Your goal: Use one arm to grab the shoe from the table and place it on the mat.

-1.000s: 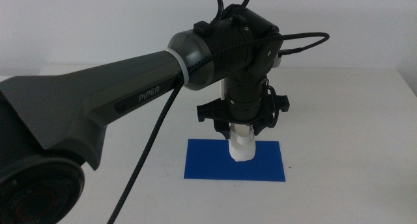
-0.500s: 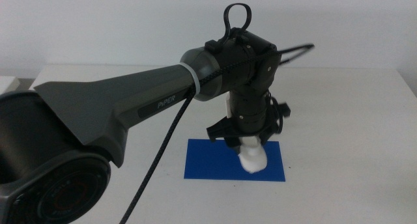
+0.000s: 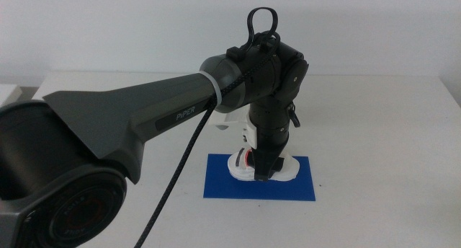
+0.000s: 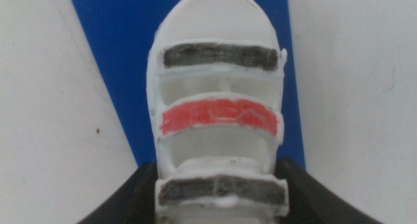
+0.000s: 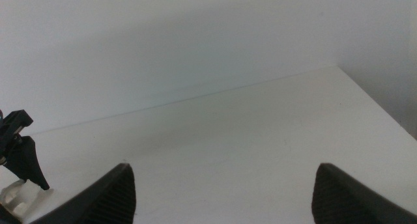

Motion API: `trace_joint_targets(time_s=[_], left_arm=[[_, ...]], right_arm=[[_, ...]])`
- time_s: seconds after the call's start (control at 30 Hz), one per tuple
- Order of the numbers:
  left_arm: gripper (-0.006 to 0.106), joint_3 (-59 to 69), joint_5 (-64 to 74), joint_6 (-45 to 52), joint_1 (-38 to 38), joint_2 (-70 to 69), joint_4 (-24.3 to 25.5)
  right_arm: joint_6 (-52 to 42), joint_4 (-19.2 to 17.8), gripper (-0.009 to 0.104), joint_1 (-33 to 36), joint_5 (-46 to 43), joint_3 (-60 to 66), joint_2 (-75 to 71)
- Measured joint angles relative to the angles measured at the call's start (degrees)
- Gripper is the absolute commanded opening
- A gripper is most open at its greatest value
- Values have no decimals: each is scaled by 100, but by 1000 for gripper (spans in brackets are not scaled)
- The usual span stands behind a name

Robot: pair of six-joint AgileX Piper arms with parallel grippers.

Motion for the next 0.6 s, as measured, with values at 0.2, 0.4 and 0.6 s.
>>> trace_joint_targets(time_s=[0.2,0.4,0.6], left_arm=[[-2,0,11,-60,46,95,24],[6,0,11,-60,46,327,49],[41,0,11,-60,46,389,-10]], right_arm=[[0,0,79,0,0,0,0],[0,0,79,0,0,0,0],[0,0,79,0,0,0,0]])
